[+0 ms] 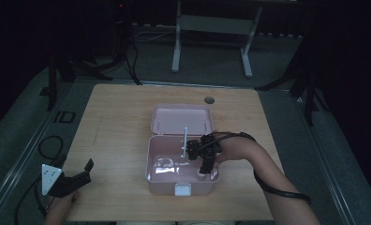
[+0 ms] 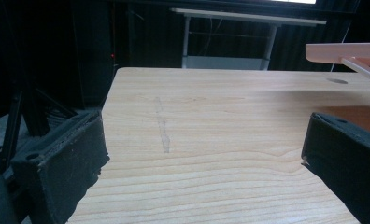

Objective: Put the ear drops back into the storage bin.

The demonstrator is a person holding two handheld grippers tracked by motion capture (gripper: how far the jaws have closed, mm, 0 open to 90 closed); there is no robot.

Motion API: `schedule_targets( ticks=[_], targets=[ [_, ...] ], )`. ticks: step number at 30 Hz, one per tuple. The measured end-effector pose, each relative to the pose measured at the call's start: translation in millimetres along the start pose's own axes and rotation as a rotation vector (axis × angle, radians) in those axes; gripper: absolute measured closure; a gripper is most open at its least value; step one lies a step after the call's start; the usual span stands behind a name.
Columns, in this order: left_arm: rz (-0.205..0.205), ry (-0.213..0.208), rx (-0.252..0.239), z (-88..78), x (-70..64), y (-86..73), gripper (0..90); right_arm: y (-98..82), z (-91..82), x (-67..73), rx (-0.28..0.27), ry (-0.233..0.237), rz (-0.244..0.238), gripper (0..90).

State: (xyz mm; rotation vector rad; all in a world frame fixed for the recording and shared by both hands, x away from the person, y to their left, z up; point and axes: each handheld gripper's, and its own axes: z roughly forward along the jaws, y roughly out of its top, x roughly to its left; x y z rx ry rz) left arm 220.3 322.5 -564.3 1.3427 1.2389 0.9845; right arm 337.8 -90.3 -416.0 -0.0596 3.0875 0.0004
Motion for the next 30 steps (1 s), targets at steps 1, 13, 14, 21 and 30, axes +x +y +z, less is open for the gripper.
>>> schedule_targets(
  ticks=[1, 13, 14, 21, 30],
  targets=[
    [0.0, 0.0, 0.0, 0.0, 0.0, 0.0, 0.4, -1.6, -3.1, -0.5, -0.011, -0.001, 0.003, 32.4],
    [0.0, 0.002, 0.001, 0.1, 0.0, 0.0, 0.4, -34.2, -35.9, -2.6, -0.156, -0.058, 0.054, 15.2],
    [0.0, 0.002, 0.001, 0.1, 0.0, 0.0, 0.4, -34.2, -35.9, -2.6, -0.156, -0.058, 0.054, 15.2],
    [-0.001, 0.002, -0.001, 0.2, -0.1, 0.0, 0.4, -63.9, -48.7, -8.0, -0.217, -0.101, 0.116, 14.0],
    [0.0, 0.003, -0.001, 0.1, -0.4, 0.0, 0.4, -102.0, -42.5, -10.6, -0.227, -0.122, 0.191, 14.0]
  ],
)
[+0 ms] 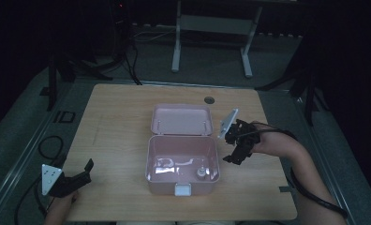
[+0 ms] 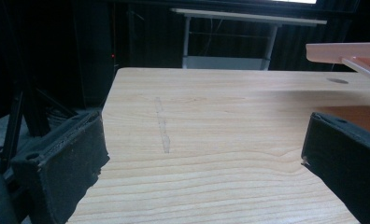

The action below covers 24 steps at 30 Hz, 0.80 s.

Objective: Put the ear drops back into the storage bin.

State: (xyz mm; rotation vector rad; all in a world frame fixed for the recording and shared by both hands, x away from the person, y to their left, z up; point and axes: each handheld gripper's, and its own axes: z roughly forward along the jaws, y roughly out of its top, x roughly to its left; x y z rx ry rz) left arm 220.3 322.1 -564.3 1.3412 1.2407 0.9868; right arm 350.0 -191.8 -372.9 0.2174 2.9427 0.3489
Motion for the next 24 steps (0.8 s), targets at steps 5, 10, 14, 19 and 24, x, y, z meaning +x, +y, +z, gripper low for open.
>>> schedule_targets(
  ticks=[5, 10, 14, 19, 24],
  targets=[
    [0.001, 0.001, 0.002, 0.0, 0.1, 0.0, 0.4, -20.7, 9.4, -2.4, -0.003, 0.015, 0.038, 14.2],
    [0.001, 0.001, 0.001, -0.1, 0.0, 0.0, 0.4, -34.9, 19.9, -3.3, -0.013, 0.016, 0.075, 14.3],
    [0.001, 0.0, 0.001, -0.1, 0.1, 0.0, 0.4, -53.5, 37.6, -3.1, -0.03, 0.026, 0.131, 14.2],
    [0.002, 0.0, 0.0, -0.1, 0.1, 0.0, 0.4, -71.3, 55.9, -2.7, -0.051, 0.016, 0.172, 14.1],
    [0.002, 0.0, 0.0, -0.2, 0.0, 0.0, 0.4, -87.5, 68.6, -0.4, -0.084, 0.01, 0.195, 14.0]
  ],
)
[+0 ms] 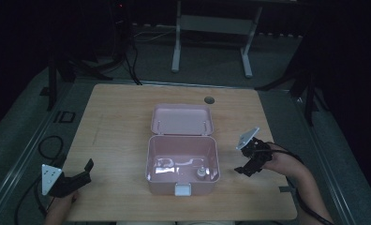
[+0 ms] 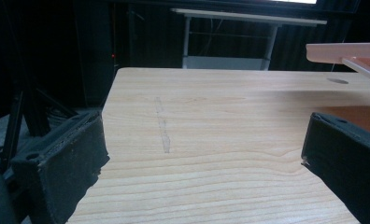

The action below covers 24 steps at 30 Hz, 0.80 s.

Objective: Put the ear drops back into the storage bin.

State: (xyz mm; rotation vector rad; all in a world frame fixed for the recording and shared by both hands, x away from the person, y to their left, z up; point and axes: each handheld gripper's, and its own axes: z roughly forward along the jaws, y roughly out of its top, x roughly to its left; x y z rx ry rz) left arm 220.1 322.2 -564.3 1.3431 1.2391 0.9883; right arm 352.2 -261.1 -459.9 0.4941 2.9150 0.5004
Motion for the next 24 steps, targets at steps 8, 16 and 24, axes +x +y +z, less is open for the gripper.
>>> schedule_targets(
  ticks=[8, 16, 24],
  targets=[
    [0.001, -0.001, -0.001, 0.0, 0.0, 0.0, 0.4, -26.7, 20.6, 2.2, -0.112, -0.059, 0.065, 13.9],
    [0.0, -0.001, 0.0, 0.0, 0.1, 0.0, 0.4, -55.2, 36.1, 0.4, -0.145, -0.132, 0.166, 13.9],
    [0.0, 0.0, -0.001, -0.1, 0.1, 0.0, 0.4, -77.0, 43.5, 0.2, -0.209, -0.23, 0.296, 13.5]
  ],
)
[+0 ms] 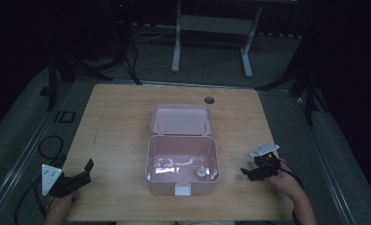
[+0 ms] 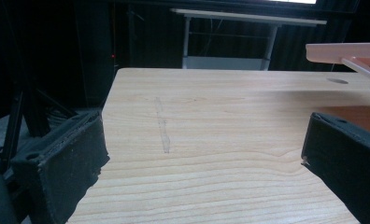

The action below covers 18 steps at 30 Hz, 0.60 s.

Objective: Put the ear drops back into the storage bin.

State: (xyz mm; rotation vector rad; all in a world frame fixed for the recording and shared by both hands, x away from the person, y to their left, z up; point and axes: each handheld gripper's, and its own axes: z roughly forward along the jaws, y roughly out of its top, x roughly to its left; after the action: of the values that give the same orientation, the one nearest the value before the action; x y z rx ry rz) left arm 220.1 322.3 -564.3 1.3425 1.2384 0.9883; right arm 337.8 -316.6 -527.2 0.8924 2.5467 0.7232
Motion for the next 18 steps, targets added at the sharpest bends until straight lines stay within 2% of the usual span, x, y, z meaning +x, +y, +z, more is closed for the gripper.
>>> schedule_targets(
  ticks=[2, 3, 4, 5, 6, 9, 10, 11, 12, 13, 14, 16, 18],
  targets=[
    [-0.001, 0.0, 0.001, 0.1, 0.1, 0.0, 0.4, -4.5, -0.1, -1.8, -0.021, -0.02, 0.035, 13.5],
    [-0.001, 0.0, 0.001, 0.1, 0.1, 0.0, 0.4, -4.5, -0.1, -1.8, -0.021, -0.02, 0.035, 13.5],
    [-0.001, 0.0, 0.0, 0.1, 0.1, 0.0, 0.4, -8.7, -0.7, -3.4, -0.045, -0.048, 0.072, 13.5],
    [-0.001, 0.0, 0.0, 0.1, 0.1, 0.0, 0.4, -10.7, -1.0, -4.4, -0.056, -0.055, 0.098, 13.4],
    [-0.001, 0.001, 0.0, 0.1, 0.1, 0.0, 0.4, -10.7, -1.0, -4.4, -0.056, -0.055, 0.098, 13.4],
    [0.0, 0.001, 0.0, 0.0, 0.0, 0.0, 0.4, -18.5, -1.4, -6.4, -0.097, -0.117, 0.167, 13.4],
    [0.0, 0.0, 0.0, 0.0, 0.0, 0.0, 0.4, -18.5, -1.4, -6.4, -0.097, -0.117, 0.167, 13.4],
    [0.0, 0.0, 0.0, 0.0, 0.0, 0.0, 0.4, -21.7, -1.2, -6.7, -0.113, -0.154, 0.192, 13.4],
    [0.0, 0.0, 0.0, 0.0, 0.0, 0.0, 0.4, -21.7, -1.2, -6.7, -0.113, -0.154, 0.192, 13.4],
    [0.0, 0.001, 0.0, 0.1, 0.0, 0.0, 0.4, -24.4, -0.9, -6.2, -0.129, -0.196, 0.216, 13.4],
    [-0.001, 0.001, 0.001, 0.1, 0.0, 0.0, 0.4, -24.4, -0.9, -6.2, -0.129, -0.196, 0.216, 13.4],
    [0.0, 0.001, 0.0, 0.1, 0.0, 0.0, 0.4, -28.0, 0.3, -6.3, -0.147, -0.234, 0.251, 13.4],
    [0.0, 0.001, 0.0, 0.0, 0.0, 0.0, 0.4, -28.9, 1.3, -6.2, -0.144, -0.24, 0.256, 13.3]
  ],
)
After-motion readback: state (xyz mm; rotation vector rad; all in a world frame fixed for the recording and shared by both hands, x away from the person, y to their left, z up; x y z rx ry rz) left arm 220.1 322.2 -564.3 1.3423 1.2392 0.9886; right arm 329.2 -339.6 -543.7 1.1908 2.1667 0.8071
